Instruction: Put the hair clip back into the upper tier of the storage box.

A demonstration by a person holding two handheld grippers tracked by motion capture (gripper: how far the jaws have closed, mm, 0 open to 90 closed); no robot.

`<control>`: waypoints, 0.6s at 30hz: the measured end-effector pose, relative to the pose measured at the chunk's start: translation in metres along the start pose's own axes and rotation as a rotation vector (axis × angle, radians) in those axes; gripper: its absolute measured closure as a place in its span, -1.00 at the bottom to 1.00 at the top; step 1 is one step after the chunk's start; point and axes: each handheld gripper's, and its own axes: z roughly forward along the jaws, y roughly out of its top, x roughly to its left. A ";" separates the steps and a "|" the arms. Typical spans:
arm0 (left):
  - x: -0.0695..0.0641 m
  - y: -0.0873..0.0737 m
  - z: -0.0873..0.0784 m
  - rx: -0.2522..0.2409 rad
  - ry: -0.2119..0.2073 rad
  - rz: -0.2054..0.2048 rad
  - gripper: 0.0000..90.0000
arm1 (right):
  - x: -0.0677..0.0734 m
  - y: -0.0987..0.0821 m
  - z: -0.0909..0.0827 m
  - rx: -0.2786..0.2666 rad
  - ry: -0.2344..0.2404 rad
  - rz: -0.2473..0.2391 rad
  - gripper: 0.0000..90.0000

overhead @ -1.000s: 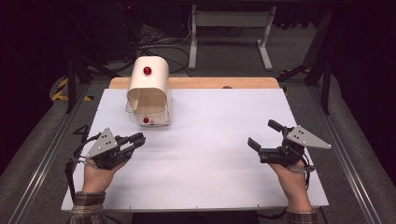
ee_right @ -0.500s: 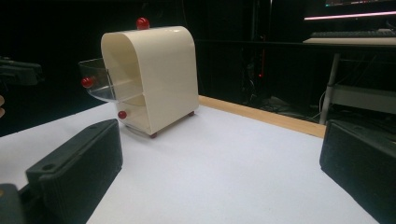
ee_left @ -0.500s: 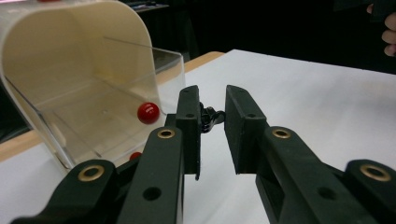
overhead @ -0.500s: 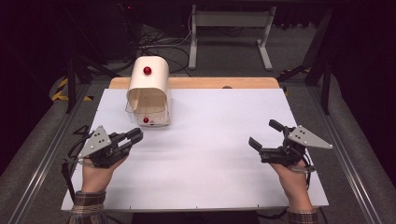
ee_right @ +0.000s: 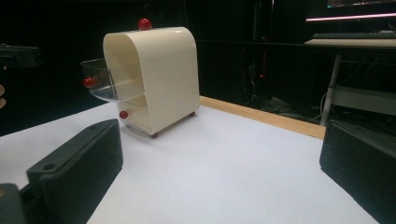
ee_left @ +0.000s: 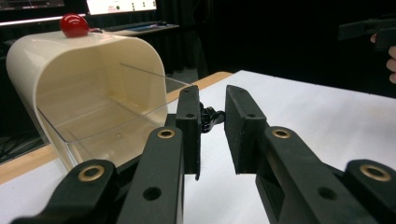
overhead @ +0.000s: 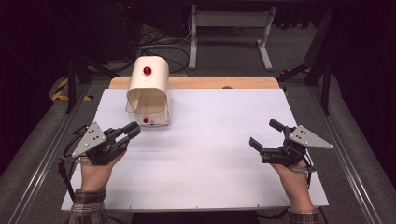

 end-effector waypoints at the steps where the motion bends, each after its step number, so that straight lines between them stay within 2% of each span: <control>1: 0.000 0.000 -0.001 -0.008 0.004 -0.013 0.71 | 0.000 0.000 0.000 -0.001 0.003 -0.004 -1.00; 7: 0.003 0.004 -0.002 -0.039 0.022 -0.034 0.71 | 0.000 0.000 0.001 0.009 0.007 -0.006 -1.00; 18: 0.007 0.010 0.000 -0.049 0.064 -0.055 0.71 | 0.000 0.000 0.001 0.007 0.007 -0.007 -1.00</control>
